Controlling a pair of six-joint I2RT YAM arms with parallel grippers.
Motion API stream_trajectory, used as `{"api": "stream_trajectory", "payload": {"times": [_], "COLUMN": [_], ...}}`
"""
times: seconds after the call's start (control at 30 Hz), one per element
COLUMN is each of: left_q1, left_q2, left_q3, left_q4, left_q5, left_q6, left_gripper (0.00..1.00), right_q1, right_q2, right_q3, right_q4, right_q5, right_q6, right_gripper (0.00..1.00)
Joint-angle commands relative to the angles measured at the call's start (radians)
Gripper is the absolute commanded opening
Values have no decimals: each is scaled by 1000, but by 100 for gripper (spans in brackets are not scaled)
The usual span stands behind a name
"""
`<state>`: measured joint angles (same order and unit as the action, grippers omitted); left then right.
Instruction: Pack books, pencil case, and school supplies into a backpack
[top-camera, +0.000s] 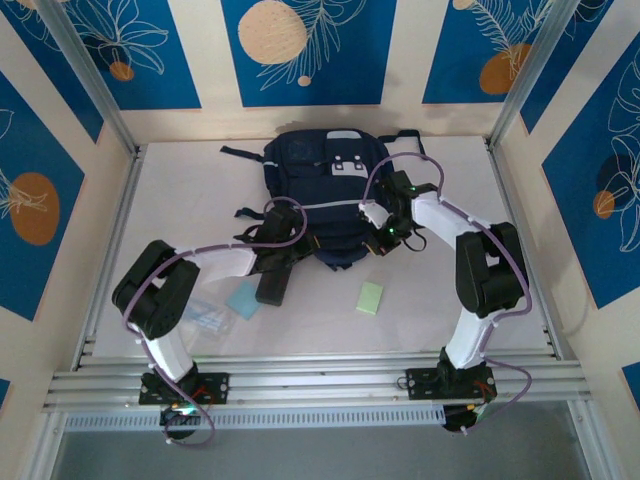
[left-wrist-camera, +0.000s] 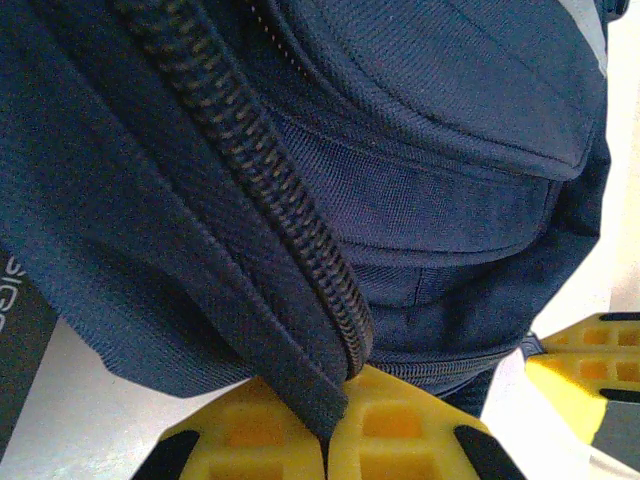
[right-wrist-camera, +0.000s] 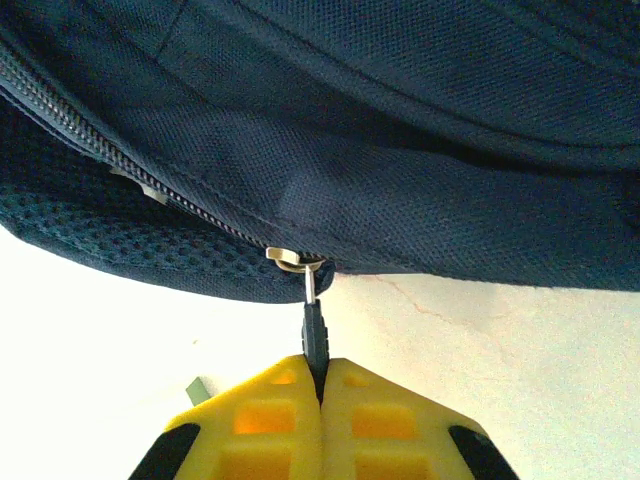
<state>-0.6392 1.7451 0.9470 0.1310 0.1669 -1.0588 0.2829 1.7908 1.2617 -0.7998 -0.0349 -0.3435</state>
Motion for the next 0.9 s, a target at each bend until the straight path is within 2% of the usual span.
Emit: {"api": "stream_trajectory", "payload": {"times": [0.0, 0.3, 0.37, 0.5, 0.7, 0.87], "left_q1": [41, 41, 41, 42, 49, 58], "left_q2": [-45, -51, -55, -53, -58, -75], "left_q3": [-17, -7, -5, -1, 16, 16], "left_q4": [-29, -46, -51, -45, -74, -112], "left_q5": [-35, 9, 12, 10, 37, 37], "left_q6": [47, 84, 93, 99, 132, 158], "left_gripper": [0, 0, 0, 0, 0, 0], "right_q1": [-48, -56, -42, 23, -30, -91], "right_q2": [-12, 35, 42, -7, 59, 78], "right_q3": [3, 113, 132, 60, 90, 131], "right_q4": [-158, -199, -217, -133, -91, -72], "right_q5": [119, 145, 92, 6, 192, 198], "right_q6": [-3, 23, 35, 50, 97, 50], "right_gripper": [0, 0, 0, 0, 0, 0]}}
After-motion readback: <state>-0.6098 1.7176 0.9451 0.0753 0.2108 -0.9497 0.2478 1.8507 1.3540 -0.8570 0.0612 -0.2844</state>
